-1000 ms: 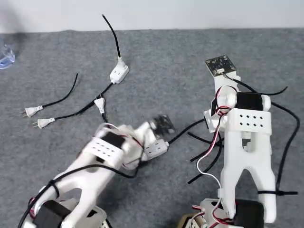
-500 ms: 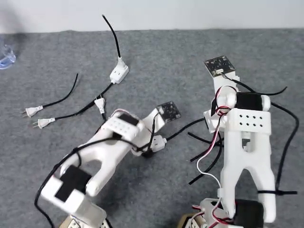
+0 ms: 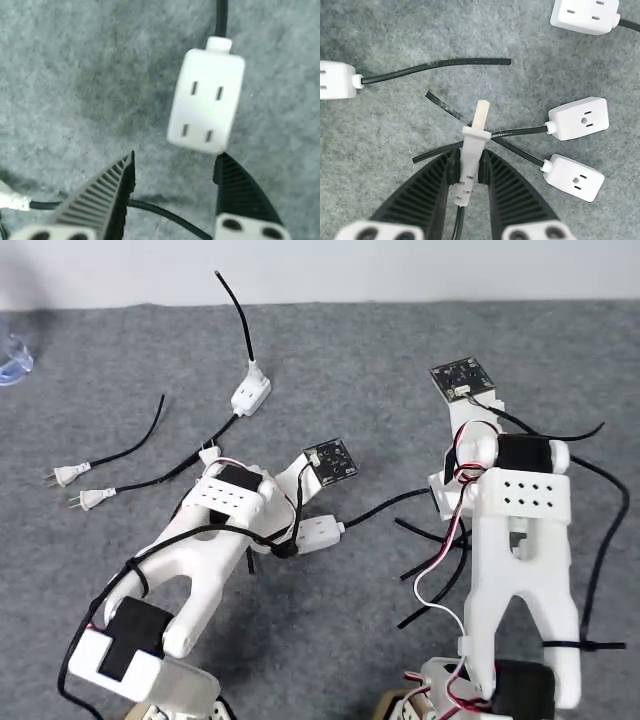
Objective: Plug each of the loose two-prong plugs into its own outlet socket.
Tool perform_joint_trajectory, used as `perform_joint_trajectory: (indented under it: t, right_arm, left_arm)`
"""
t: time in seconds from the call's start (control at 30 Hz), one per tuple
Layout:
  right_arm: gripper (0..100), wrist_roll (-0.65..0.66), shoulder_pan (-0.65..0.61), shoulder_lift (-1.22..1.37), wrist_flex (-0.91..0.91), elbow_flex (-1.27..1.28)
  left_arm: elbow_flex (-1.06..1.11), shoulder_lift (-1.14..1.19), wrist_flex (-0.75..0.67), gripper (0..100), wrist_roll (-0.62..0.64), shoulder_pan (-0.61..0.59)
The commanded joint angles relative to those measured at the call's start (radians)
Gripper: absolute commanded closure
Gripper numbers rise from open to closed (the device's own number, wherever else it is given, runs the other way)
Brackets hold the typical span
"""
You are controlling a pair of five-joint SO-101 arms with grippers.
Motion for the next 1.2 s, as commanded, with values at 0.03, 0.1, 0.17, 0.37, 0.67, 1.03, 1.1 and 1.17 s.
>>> perform_joint_trajectory:
  t: [0.03,0.1,0.17,0.37,0.67,1.03,1.1,1.17]
  right_arm:
    - [99.0,0.009,0.001,-0.001,0.016,-0.005]
    - [99.0,0.009,0.001,-0.001,0.016,-0.005]
    - [99.0,0.009,0.001,-0.001,0.016,-0.005]
    - [99.0,0.014,-0.105,-0.001,0.015,-0.025]
    - [99.0,0.741,-0.332,-0.010,0.312,0.006]
    - [99.0,0.961,-0.427,-0.010,0.079,0.281]
    - [99.0,0.961,-0.455,-0.010,-0.022,0.370]
    - [99.0,0.936,-0.472,-0.010,-0.128,0.440]
  left_arm:
    - [-0.010,-0.026,-0.008,76,-0.017,-0.005]
    - [-0.015,-0.012,-0.028,76,-0.017,-0.017]
    - [-0.019,-0.011,-0.040,76,-0.015,-0.043]
    - [-0.018,-0.224,0.155,76,-0.003,-0.120]
    - [0.191,-0.962,0.390,76,0.192,-0.281]
    - [0.880,-1.761,0.245,76,0.207,-0.292]
    - [0.946,-1.852,0.226,76,0.207,-0.305]
    - [0.974,-1.870,0.218,76,0.209,-0.319]
